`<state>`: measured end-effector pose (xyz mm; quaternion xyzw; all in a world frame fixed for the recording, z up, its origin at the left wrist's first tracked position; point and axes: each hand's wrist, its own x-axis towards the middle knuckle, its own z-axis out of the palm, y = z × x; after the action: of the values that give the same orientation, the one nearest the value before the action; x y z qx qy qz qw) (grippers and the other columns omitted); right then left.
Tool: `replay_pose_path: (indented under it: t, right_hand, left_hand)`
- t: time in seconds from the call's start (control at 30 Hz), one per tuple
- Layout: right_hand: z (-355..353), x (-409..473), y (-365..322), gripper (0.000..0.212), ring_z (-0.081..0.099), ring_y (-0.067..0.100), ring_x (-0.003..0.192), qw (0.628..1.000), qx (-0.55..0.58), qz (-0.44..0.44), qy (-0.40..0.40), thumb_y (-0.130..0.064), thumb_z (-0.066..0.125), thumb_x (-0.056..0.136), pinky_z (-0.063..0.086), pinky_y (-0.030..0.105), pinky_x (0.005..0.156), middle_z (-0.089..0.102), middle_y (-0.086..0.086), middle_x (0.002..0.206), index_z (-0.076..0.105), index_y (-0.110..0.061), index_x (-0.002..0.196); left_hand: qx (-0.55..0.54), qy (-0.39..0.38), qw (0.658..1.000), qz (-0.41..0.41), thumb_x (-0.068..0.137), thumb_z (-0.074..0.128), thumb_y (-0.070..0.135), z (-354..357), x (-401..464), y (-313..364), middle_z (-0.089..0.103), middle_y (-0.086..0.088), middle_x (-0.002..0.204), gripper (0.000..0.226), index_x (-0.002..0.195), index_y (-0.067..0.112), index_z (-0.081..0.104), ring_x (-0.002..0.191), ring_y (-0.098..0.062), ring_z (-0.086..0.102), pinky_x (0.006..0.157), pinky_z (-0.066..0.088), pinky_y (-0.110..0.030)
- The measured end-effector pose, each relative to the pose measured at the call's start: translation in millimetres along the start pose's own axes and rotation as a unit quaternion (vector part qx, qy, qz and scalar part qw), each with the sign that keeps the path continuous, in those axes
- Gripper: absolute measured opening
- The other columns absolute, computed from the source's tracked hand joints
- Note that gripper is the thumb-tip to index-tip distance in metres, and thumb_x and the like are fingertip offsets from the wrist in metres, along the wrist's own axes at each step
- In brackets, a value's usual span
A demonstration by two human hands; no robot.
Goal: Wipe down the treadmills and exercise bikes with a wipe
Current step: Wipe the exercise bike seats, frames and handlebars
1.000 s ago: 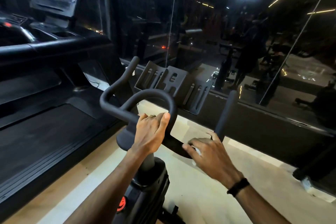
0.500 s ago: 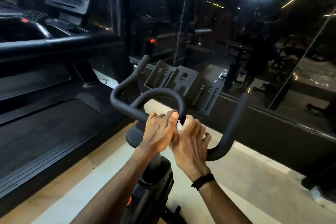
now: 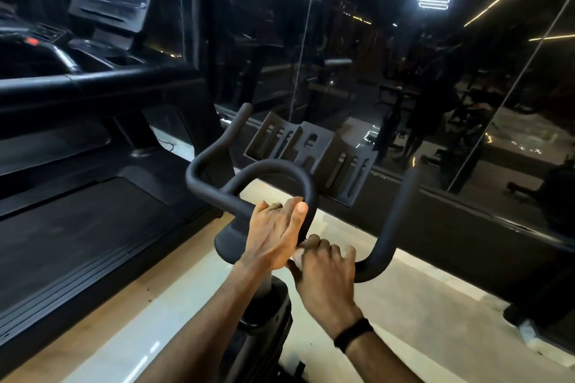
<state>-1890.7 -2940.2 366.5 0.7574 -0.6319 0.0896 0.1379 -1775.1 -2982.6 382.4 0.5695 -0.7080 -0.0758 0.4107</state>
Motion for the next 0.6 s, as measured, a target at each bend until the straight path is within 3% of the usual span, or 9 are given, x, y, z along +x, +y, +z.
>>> replay_pose_path:
  t: [0.1, 0.2, 0.23, 0.3, 0.4, 0.43, 0.5, 0.53, 0.6]
  right_hand:
    - [-19, 35, 5, 0.037, 0.067, 0.027, 0.102, 0.972, 0.179, 0.029, -0.151, -0.046, 0.07, 0.083, 0.046, 0.038, 0.09, 0.07, 0.004, 0.106, 0.062, -0.019, 0.108]
    - [-32, 50, 19, 0.026, 0.072, 0.021, 0.066, 0.87, 0.356, 0.067, -0.336, -0.034, 0.081, 0.076, 0.055, 0.032, 0.071, 0.07, 0.003, 0.07, 0.068, -0.016, 0.088]
    - [-33, 48, 22, 0.022, 0.071, 0.02, 0.061, 0.86, 0.364, 0.066, -0.35, -0.03, 0.081, 0.076, 0.053, 0.031, 0.066, 0.067, 0.002, 0.063, 0.067, -0.015, 0.084]
    - [-33, 42, 21, 0.017, 0.072, 0.021, 0.066, 0.9, 0.315, 0.045, -0.298, -0.028, 0.076, 0.076, 0.05, 0.029, 0.065, 0.064, 0.0, 0.062, 0.063, -0.018, 0.079]
    - [-24, 20, 31, 0.023, 0.066, 0.026, 0.09, 0.982, 0.145, -0.058, -0.107, -0.04, 0.058, 0.088, 0.042, 0.036, 0.075, 0.065, -0.002, 0.088, 0.044, -0.024, 0.081]
    - [-18, 12, 40, 0.025, 0.066, 0.025, 0.09, 0.988, 0.107, -0.104, -0.047, -0.048, 0.05, 0.094, 0.041, 0.038, 0.076, 0.065, -0.003, 0.09, 0.041, -0.027, 0.082]
    - [-2, -1, 63, 0.035, 0.067, 0.022, 0.081, 0.986, 0.033, -0.162, 0.036, -0.057, 0.034, 0.102, 0.039, 0.041, 0.079, 0.068, -0.005, 0.084, 0.054, -0.032, 0.088]
    - [7, -5, 76, 0.033, 0.067, 0.022, 0.079, 0.981, 0.017, -0.18, 0.07, -0.053, 0.035, 0.104, 0.037, 0.044, 0.082, 0.068, -0.005, 0.081, 0.061, -0.034, 0.097]
    - [19, -9, 96, 0.019, 0.066, 0.023, 0.089, 0.972, 0.034, -0.206, 0.112, -0.039, 0.057, 0.1, 0.033, 0.048, 0.097, 0.069, -0.003, 0.089, 0.058, -0.033, 0.118]
  left_hand:
    - [-0.011, -0.026, 1.0, -0.011, 0.087, -0.011, 0.062, -5, 1, 3, 0.066, 0.002, 0.082, 0.083, 0.122, 0.027, 0.055, 0.088, -0.011, 0.054, 0.089, 0.022, -0.028]
    - [-0.037, -0.042, 0.998, -0.01, 0.088, -0.009, 0.063, -6, 0, 3, 0.065, 0.002, 0.078, 0.08, 0.121, 0.028, 0.055, 0.087, -0.012, 0.055, 0.094, 0.026, -0.033]
    - [-0.039, -0.042, 0.998, -0.008, 0.089, -0.009, 0.062, -5, -1, 4, 0.064, 0.003, 0.076, 0.08, 0.119, 0.027, 0.056, 0.087, -0.012, 0.056, 0.094, 0.026, -0.033]
    - [-0.022, -0.044, 0.999, -0.012, 0.089, -0.011, 0.059, -5, -1, 1, 0.061, 0.005, 0.073, 0.079, 0.11, 0.024, 0.057, 0.087, -0.014, 0.056, 0.094, 0.027, -0.033]
    - [0.008, -0.054, 0.998, -0.003, 0.092, -0.012, 0.056, -8, -6, -3, 0.063, 0.003, 0.081, 0.074, 0.102, 0.024, 0.053, 0.091, -0.019, 0.054, 0.097, 0.029, -0.037]
    - [0.003, -0.059, 0.998, 0.004, 0.095, -0.01, 0.055, -8, -9, -2, 0.062, 0.003, 0.085, 0.071, 0.103, 0.025, 0.054, 0.093, -0.02, 0.051, 0.098, 0.029, -0.036]
    - [-0.036, -0.06, 0.998, -0.002, 0.103, 0.003, 0.052, -11, -19, 1, 0.061, 0.002, 0.101, 0.065, 0.12, 0.022, 0.058, 0.101, -0.014, 0.043, 0.104, 0.025, -0.033]
    - [-0.043, -0.06, 0.997, -0.012, 0.105, 0.009, 0.05, -12, -23, 3, 0.06, 0.0, 0.115, 0.062, 0.132, 0.02, 0.055, 0.105, -0.009, 0.037, 0.109, 0.02, -0.032]
    - [-0.007, -0.072, 0.997, -0.015, 0.104, 0.008, 0.05, -12, -33, 9, 0.05, -0.002, 0.142, 0.064, 0.149, 0.02, 0.042, 0.127, -0.006, 0.028, 0.12, 0.005, -0.033]
